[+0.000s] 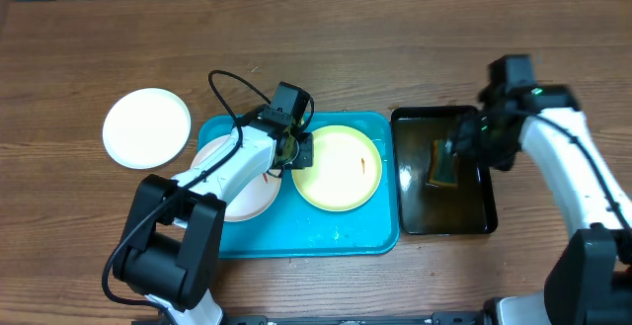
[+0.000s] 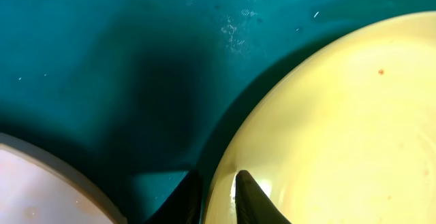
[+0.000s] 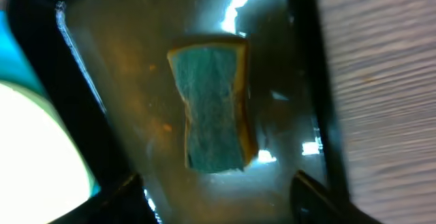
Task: Clean dirty plates on tray and stack at the side
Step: 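Lower the right gripper into the black tray and grasp the sponge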
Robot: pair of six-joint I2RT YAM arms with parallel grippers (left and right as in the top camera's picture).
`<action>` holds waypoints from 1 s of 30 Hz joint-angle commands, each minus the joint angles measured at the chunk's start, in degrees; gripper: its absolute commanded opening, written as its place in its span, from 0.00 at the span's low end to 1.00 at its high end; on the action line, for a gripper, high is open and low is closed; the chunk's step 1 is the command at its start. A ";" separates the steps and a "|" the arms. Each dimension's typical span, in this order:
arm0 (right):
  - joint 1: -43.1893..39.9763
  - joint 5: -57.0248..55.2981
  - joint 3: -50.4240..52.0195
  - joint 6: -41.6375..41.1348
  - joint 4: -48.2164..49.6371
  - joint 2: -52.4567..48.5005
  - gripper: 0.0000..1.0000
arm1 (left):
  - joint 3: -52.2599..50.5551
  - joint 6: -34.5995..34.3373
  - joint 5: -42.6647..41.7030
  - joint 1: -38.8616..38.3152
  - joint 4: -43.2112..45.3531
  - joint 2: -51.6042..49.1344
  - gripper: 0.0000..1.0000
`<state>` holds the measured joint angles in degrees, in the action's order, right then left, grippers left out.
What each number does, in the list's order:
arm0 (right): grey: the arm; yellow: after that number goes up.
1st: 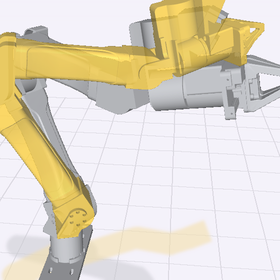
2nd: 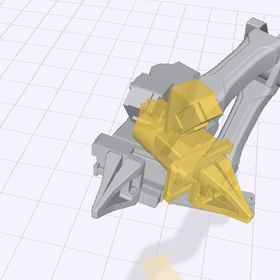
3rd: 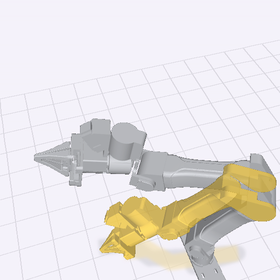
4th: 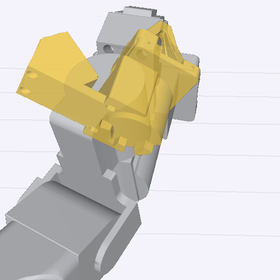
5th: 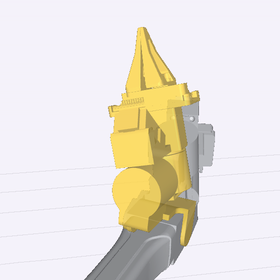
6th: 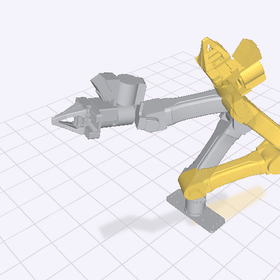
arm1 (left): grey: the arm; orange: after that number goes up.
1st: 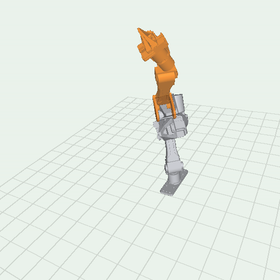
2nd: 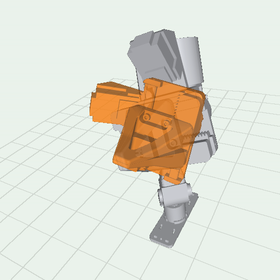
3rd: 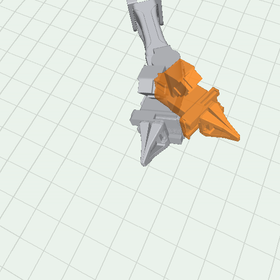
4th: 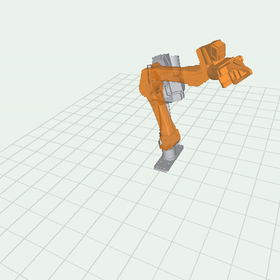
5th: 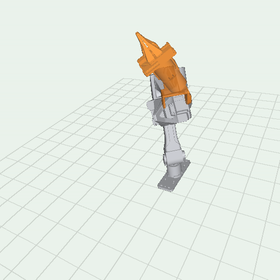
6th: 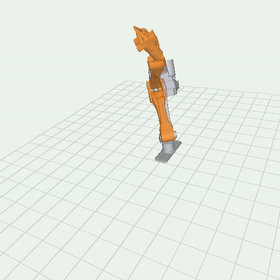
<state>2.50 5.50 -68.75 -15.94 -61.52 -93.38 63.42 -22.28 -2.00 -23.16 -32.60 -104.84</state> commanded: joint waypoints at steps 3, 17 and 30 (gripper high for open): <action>4.11 -3.08 8.92 -2.34 9.11 0.35 0.66 | -0.04 1.09 -1.27 -0.13 -0.11 -0.83 0.20; 6.10 -2.12 16.50 -1.95 14.45 0.09 0.19 | -0.04 1.11 -1.25 -0.11 -0.04 -0.83 0.17; 6.12 -4.59 10.80 -1.90 11.54 0.00 0.58 | -0.04 1.14 -1.25 -0.11 0.04 -0.83 0.18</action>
<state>8.40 2.20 -59.59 -17.91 -50.89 -93.71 63.37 -22.06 -2.61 -23.16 -32.60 -104.92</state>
